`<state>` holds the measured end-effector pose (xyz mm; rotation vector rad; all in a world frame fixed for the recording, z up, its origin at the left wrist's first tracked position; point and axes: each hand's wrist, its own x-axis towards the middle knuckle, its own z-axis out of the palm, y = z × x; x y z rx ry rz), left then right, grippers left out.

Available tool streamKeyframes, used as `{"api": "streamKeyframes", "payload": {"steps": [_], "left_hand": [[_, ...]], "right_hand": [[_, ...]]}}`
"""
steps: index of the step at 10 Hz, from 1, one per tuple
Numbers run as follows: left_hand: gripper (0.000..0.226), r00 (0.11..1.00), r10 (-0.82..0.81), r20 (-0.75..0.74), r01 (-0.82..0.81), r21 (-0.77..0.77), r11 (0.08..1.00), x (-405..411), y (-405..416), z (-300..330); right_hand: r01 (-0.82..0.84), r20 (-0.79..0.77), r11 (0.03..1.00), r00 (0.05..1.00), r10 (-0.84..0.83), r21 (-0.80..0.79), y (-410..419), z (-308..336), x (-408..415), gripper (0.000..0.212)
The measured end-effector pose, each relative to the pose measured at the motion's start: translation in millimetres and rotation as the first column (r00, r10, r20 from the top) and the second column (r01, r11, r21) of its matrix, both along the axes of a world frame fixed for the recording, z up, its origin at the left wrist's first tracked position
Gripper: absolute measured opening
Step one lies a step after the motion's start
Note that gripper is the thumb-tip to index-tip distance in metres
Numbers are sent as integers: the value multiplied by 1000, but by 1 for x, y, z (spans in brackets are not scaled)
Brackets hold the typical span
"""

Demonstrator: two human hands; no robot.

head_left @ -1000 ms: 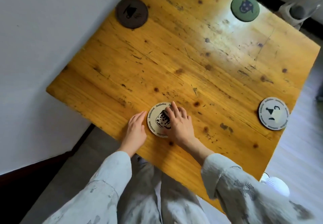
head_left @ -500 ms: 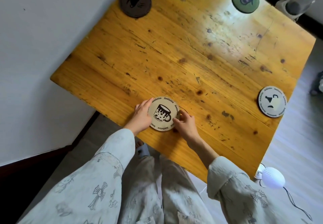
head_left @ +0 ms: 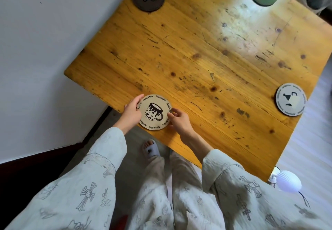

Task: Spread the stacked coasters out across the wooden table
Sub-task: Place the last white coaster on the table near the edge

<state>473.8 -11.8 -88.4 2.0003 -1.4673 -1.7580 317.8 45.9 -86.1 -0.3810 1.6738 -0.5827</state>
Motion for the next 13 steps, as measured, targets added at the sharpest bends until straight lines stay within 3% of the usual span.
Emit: {"api": "streamKeyframes", "payload": {"steps": [7, 10, 11, 12, 13], "left_hand": [[62, 1000, -4, 19, 5, -34, 999, 9, 0, -4], [50, 989, -79, 121, 100, -171, 980, 3, 1, 1], [47, 958, -178, 223, 233, -254, 939, -7, -5, 2], [50, 897, -319, 305, 396, -239, 887, -27, -19, 2], [57, 809, -469, 354, 553, -191, 811, -55, -28, 1]], "right_hand": [[-55, -25, 998, 998, 56, 12, -8, 5, 4, 43], [-142, -70, 989, 987, 144, 32, -11, 4, -11, 42], [-252, -226, 968, 943, 246, 3, -19, 5, -29, 42], [-363, -447, 932, 836, 319, -14, -28, 3, -58, 40], [-473, -631, 880, 670, 391, 44, -30, 3, -92, 39]]}}
